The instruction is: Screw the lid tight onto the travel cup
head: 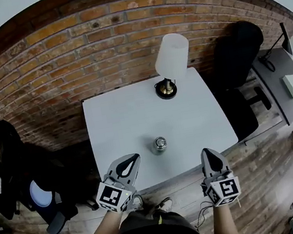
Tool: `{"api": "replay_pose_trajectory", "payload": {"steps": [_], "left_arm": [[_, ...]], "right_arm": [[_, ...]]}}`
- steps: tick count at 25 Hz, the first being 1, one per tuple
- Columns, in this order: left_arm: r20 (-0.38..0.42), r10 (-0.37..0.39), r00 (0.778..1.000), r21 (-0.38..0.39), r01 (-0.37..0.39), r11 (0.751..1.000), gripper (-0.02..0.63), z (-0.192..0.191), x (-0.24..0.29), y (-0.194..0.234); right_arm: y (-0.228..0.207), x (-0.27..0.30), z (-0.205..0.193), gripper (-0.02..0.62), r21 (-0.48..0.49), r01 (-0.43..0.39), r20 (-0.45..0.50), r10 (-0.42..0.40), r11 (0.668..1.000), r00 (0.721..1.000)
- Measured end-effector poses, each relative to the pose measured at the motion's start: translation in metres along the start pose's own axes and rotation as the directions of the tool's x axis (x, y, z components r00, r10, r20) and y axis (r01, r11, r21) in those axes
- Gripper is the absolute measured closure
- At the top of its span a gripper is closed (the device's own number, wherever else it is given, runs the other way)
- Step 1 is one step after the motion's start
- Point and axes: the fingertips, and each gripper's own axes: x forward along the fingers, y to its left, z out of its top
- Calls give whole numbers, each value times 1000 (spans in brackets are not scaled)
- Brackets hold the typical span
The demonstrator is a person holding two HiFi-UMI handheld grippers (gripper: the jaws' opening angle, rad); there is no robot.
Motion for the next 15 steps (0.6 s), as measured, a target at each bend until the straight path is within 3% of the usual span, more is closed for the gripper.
{"api": "replay_pose_trajectory", "payload": {"steps": [5,8,15], "left_arm": [[77,28,997,34,-31,999,581,49,-19,11],[127,45,991,47,-51,998,581,77,-30,16],[160,37,986,93,-52,994,581,108,-48,18]], "right_arm": [[-4,-22,52,583,-64,47,75,-42,997,996],[-6,-36,77,582,-50,59,140,-52,997,989],[-2,-64,121,582,-76,86,239,-65,993,969]]}}
